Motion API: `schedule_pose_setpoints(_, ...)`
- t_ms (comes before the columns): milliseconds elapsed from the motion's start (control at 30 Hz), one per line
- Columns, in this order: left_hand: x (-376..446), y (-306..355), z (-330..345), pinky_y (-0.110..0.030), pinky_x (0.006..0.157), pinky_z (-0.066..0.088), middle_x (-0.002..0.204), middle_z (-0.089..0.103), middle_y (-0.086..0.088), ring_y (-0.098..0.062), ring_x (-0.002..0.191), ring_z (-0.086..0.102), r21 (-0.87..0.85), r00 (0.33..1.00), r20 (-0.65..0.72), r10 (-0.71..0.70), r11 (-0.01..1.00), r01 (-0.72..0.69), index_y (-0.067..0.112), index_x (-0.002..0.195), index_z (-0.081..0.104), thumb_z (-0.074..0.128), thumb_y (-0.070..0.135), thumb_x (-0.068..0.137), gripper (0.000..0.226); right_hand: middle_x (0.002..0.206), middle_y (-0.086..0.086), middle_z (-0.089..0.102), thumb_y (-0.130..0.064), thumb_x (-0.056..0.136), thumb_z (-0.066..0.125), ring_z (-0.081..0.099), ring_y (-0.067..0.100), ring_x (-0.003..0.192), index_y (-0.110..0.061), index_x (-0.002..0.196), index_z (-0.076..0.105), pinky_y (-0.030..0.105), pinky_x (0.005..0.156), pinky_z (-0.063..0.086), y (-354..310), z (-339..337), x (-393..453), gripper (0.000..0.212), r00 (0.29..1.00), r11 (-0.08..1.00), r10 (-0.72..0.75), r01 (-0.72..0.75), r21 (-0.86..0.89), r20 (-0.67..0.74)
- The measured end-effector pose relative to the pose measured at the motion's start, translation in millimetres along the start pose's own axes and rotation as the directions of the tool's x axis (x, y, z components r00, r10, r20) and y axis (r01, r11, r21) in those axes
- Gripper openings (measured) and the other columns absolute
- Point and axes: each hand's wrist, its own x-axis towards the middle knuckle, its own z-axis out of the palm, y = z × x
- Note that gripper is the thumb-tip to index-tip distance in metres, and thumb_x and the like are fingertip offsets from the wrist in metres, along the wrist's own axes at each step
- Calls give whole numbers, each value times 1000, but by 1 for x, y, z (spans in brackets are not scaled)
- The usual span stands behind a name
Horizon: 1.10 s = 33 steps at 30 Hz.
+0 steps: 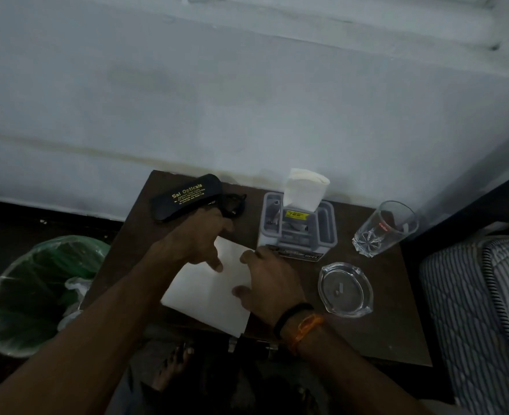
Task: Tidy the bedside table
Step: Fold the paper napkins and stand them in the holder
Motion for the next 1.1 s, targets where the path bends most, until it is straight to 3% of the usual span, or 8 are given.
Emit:
schedule_pose_setpoints(200, 6, -3, 5, -38, 104, 37, 132, 49, -5, -24, 120, 43, 110, 1000, -27, -3, 994, 6, 19, 129, 48, 86, 46, 62, 81, 133, 7, 40, -45, 77, 75, 46, 28, 121, -19, 131, 41, 45, 92, 51, -5, 10, -2, 69, 999, 998, 41, -40, -39, 20)
schedule_pose_setpoints(400, 9, -1, 4, -44, 109, 32, 134, 50, -6, -27, 126, 41, 184, 997, 5, -76, 980, 74, 19, 127, 50, 84, 50, 63, 79, 137, 7, 38, -46, 72, 78, 46, 29, 122, -19, 130, 38, 44, 92, 51, -5, 13, -1, 76, 995, 995, 98, -98, -9, -3)
schedule_pose_setpoints(667, 2, 4, 0, -33, 93, 48, 129, 56, -9, -25, 117, 55, -67, 986, 100, -136, 987, 143, 9, 128, 53, 83, 25, 73, 65, 142, 7, 36, -49, 70, 79, 47, 26, 124, -16, 139, 30, 41, 96, 50, -2, 15, -2, 92, 986, 987, 160, -159, 33, -34)
schedule_pose_setpoints(833, -16, -5, -9, -29, 87, 46, 114, 51, 1, -20, 109, 53, -186, 993, 67, -98, 977, 109, 13, 119, 55, 82, 24, 73, 54, 133, 4, 54, -55, 69, 77, 56, 25, 119, -16, 138, 38, 38, 96, 50, 3, 7, -10, 88, 965, 954, 255, -239, 181, -68)
schedule_pose_setpoints(967, -34, -11, -24, -29, 76, 49, 94, 61, 7, -17, 90, 60, -356, 998, 38, 43, 934, -27, 24, 83, 58, 86, 26, 68, 32, 114, -10, 67, -76, 53, 69, 65, 13, 102, -30, 119, 58, 32, 84, 55, 20, -1, -14, 82, 954, 920, 280, -235, 313, -108)
schedule_pose_setpoints(1033, -44, -7, -31, -29, 72, 50, 89, 65, 5, -15, 84, 64, -425, 997, 13, 75, 903, -62, 24, 81, 62, 88, 25, 66, 30, 106, -13, 69, -75, 47, 74, 65, 6, 95, -32, 112, 60, 30, 80, 56, 25, -10, -17, 79, 950, 838, 297, -212, 502, -93)
schedule_pose_setpoints(1100, -53, 0, -38, -32, 72, 54, 90, 69, 1, -15, 84, 66, -480, 997, -6, 83, 874, -76, 18, 84, 66, 88, 23, 65, 30, 110, -14, 69, -60, 48, 85, 65, 3, 99, -32, 115, 59, 28, 83, 56, 27, -20, -21, 77, 965, 701, 256, -145, 699, -56)
